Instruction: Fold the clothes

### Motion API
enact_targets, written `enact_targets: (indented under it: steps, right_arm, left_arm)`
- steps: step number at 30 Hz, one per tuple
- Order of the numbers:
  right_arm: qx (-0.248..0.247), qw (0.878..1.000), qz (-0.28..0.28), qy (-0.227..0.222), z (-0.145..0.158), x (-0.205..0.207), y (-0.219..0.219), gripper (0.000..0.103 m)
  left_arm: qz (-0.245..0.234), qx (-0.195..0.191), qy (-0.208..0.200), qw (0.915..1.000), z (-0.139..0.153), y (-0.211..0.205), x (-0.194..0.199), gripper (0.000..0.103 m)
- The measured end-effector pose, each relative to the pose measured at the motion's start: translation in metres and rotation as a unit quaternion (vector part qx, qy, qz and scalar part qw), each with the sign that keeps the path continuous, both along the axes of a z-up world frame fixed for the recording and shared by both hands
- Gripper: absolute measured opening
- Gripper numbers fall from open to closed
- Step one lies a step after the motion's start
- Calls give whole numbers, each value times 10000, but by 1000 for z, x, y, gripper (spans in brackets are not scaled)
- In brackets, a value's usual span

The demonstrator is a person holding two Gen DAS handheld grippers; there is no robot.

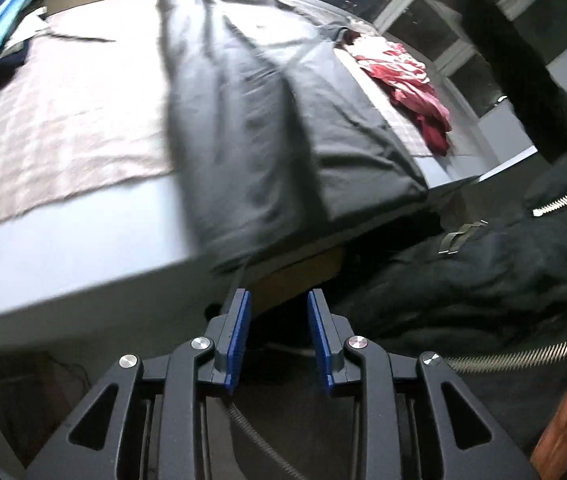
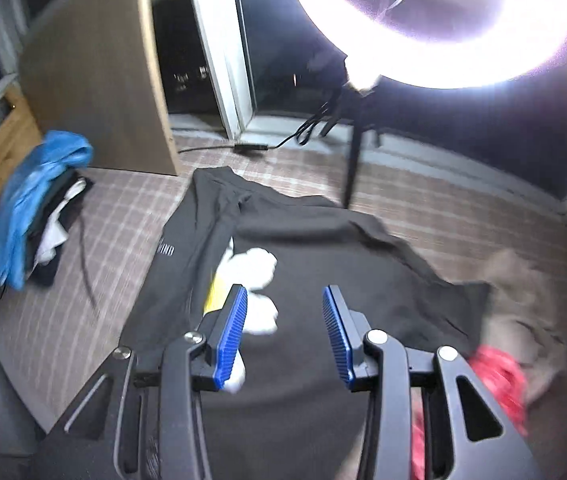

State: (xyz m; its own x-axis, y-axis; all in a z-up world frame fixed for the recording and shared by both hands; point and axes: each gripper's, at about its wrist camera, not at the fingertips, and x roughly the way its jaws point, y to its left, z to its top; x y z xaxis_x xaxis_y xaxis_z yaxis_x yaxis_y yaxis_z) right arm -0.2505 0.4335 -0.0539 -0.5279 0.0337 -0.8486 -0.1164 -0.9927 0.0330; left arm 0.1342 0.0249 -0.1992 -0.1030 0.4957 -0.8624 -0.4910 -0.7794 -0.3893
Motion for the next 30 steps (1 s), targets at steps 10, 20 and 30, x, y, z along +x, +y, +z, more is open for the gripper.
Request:
enact_targets:
  steps: [10, 20, 30]
  right_arm:
    - [817, 9962, -270, 100, 25, 177, -12, 40]
    - [-237, 9984, -194, -478, -36, 240, -22, 40]
    - [-1615, 9738, 1020, -1232, -153, 238, -174, 40]
  left_arm:
    - [-842, -146, -53, 9963, -20, 4, 18, 29]
    - [-842, -511, 222, 9949, -24, 7, 24, 33]
    - [232, -422, 374, 9981, -34, 21, -27, 35]
